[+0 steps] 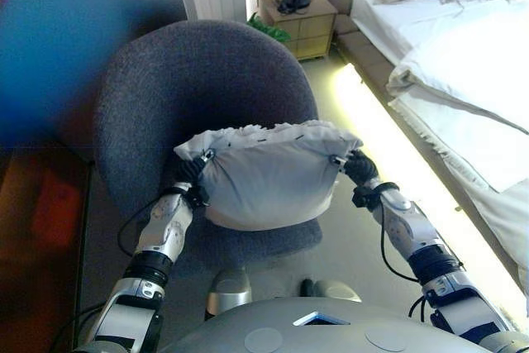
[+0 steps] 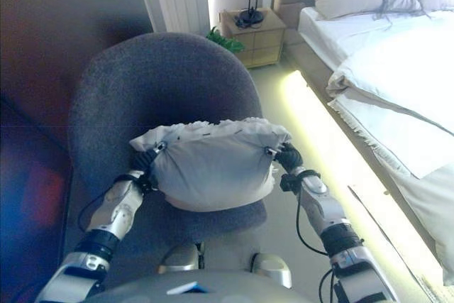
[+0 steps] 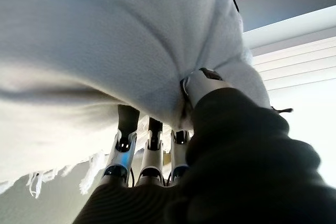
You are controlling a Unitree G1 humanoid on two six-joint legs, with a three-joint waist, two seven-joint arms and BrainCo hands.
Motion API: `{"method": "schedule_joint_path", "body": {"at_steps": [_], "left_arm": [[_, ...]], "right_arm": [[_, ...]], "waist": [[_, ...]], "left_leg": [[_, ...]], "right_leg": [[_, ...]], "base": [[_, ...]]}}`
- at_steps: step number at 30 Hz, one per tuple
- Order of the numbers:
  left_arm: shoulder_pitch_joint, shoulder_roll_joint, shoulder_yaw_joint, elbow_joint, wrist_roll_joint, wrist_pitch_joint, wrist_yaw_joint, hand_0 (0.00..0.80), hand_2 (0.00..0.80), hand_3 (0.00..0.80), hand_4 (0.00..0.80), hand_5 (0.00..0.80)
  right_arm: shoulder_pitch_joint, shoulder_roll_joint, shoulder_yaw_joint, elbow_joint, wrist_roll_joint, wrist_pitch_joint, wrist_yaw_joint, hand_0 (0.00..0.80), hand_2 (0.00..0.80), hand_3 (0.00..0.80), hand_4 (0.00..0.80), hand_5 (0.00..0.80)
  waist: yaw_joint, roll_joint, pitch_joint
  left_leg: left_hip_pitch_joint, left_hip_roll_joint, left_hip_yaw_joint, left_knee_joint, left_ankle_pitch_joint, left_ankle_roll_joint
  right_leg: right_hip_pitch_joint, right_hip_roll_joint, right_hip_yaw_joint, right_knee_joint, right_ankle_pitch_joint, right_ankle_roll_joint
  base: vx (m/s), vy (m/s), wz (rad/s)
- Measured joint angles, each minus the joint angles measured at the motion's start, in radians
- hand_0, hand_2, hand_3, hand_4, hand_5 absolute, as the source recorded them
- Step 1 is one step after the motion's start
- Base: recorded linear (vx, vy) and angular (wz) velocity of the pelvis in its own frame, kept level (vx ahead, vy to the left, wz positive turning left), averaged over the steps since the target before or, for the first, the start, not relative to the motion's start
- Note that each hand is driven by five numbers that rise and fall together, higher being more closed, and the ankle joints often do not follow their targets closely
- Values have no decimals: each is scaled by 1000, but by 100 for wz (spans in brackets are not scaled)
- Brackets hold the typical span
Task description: Pick up the cushion and take it to the sofa
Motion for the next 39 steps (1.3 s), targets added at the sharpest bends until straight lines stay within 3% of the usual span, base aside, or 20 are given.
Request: {"method": "schedule_joint_path", "body": {"at_steps": [3, 6, 9, 12, 13, 15, 17, 19, 20, 23, 25, 28, 30, 32, 33, 36, 37, 39], "left_arm": [[-15, 7, 8, -9, 0, 1, 1, 800, 800, 800, 800, 800], [-25, 12, 10, -8, 1, 4, 1, 800, 800, 800, 800, 800], [-22, 27, 23, -9, 1, 21, 10, 800, 800, 800, 800, 800], [-22, 46, 48, -14, 0, 21, 20, 800, 800, 800, 800, 800], [-24, 48, 49, -16, 0, 20, 25, 800, 800, 800, 800, 800], [-26, 49, 49, -16, 1, 19, 42, 800, 800, 800, 800, 800], [-31, 52, 48, -16, 1, 19, 52, 800, 800, 800, 800, 800], [-31, 60, 46, -14, 2, 18, 64, 800, 800, 800, 800, 800], [-32, 55, 40, -11, 3, 19, 73, 800, 800, 800, 800, 800], [-32, 61, 38, -11, 4, 20, 78, 800, 800, 800, 800, 800], [-34, 62, 45, -11, 5, 20, 79, 800, 800, 800, 800, 800], [-116, 71, 37, -5, 5, 15, 88, 800, 800, 800, 800, 800], [-202, 77, 36, 11, 4, 7, 102, 800, 800, 800, 800, 800], [-283, 103, 34, 35, 1, -4, 111, 800, 800, 800, 800, 800], [-306, 105, 36, 40, -5, -17, 117, 800, 800, 800, 800, 800], [-318, 94, 41, 52, -18, -45, 127, 800, 800, 800, 800, 800], [-334, 82, 40, 66, -18, -57, 127, 800, 800, 800, 800, 800], [-376, 78, 39, 91, -19, -71, 133, 800, 800, 800, 800, 800]], "right_arm": [[-8, 20, -4, 1, 0, -5, -12, 800, 800, 800, 800, 800], [-14, 39, -6, -3, -3, -12, -45, 800, 800, 800, 800, 800], [-11, 65, 0, -11, -3, -11, -58, 800, 800, 800, 800, 800], [-13, 85, 15, -36, -2, -10, -56, 800, 800, 800, 800, 800], [-16, 85, 23, -37, 0, -10, -56, 800, 800, 800, 800, 800], [-26, 82, 33, -36, 3, -10, -56, 800, 800, 800, 800, 800], [-32, 88, 35, -29, 14, -10, -57, 800, 800, 800, 800, 800], [-34, 111, 39, -1, 15, -10, -66, 800, 800, 800, 800, 800], [-35, 110, 43, 9, 14, -9, -75, 800, 800, 800, 800, 800], [-36, 100, 56, 16, 14, -5, -80, 800, 800, 800, 800, 800], [-37, 104, 70, 15, 13, -5, -83, 800, 800, 800, 800, 800], [-83, 110, 78, 17, 10, -34, -117, 800, 800, 800, 800, 800], [-171, 106, 77, 26, 10, -42, -151, 800, 800, 800, 800, 800], [-247, 101, 74, 27, 10, -46, -178, 800, 800, 800, 800, 800], [-292, 96, 72, 30, 10, -47, -184, 800, 800, 800, 800, 800], [-350, 76, 66, 47, 8, -47, -198, 800, 800, 800, 800, 800], [-360, 69, 68, 48, 8, -47, -202, 800, 800, 800, 800, 800], [-398, 64, 65, 74, 9, -47, -202, 800, 800, 800, 800, 800]], "waist": [[26, -19, 0], [18, -8, 26], [31, -16, 44], [28, -5, 53], [27, -3, 57], [25, -4, 68], [23, -32, 87], [20, -91, 87], [13, -100, 92], [20, -94, 92], [26, -97, 94], [18, -111, 130], [19, -99, 185], [0, -105, 222], [-1, -88, 248], [-2, -41, 294], [-4, -33, 300], [0, -35, 314]], "left_leg": [[-16, -25, 6, 30, -15, 23], [-5, -33, 11, 39, -39, 50], [69, -49, 48, 1, -43, 67], [89, -32, 95, -19, -47, 69], [91, -27, 101, -22, -47, 67], [93, -22, 114, -24, -48, 66], [102, -24, 121, -22, -48, 55], [103, -32, 113, -8, -48, 12], [101, -29, 86, 11, -53, -3], [92, 12, 45, 49, -81, -42], [78, 29, 32, 65, -92, -51], [-46, 16, 11, 197, -136, -35], [-129, 27, 6, 293, -169, -19], [-216, 20, 7, 397, -192, -26], [-247, 25, 1, 450, -210, -23], [-285, 34, -23, 556, -264, -8], [-308, 43, -23, 573, -264, -1], [-359, 48, -23, 628, -263, 0]], "right_leg": [[-24, -29, -19, 32, -7, 19], [-131, -57, -56, 292, -17, 15], [-197, -122, -118, 483, 14, -36], [-215, -169, -144, 408, 13, -32], [-220, -173, -144, 335, 19, -5], [-234, -176, -144, 192, 53, 53], [-230, -174, -145, 81, 86, 86], [-222, -164, -135, 54, 100, 67], [-217, -151, -131, 53, 124, 63], [-213, -92, -144, 40, 124, 64], [-216, -74, -151, 28, 125, 63], [-303, -93, -171, 73, 124, 63], [-362, -103, -171, 127, 109, 59], [-409, -120, -166, 278, 86, 9], [-423, -113, -166, 286, 100, -12], [-446, -109, -159, 309, 103, -6], [-471, -106, -149, 352, 92, 13], [-529, -117, -101, 545, 4, 10]], "base": [[149, 188, 10], [206, 255, 23], [210, 55, -10], [187, -123, -22], [138, -170, -25], [128, -135, -34], [126, -109, -8], [167, -101, 28], [208, -65, 34], [181, -81, -6], [-95, -96, -23], [-261, -89, 10], [-242, -76, -3], [-146, -51, 27], [-39, -41, 11], [-12, -46, -16], [-31, -46, -8], [-98, -51, 1]]}}
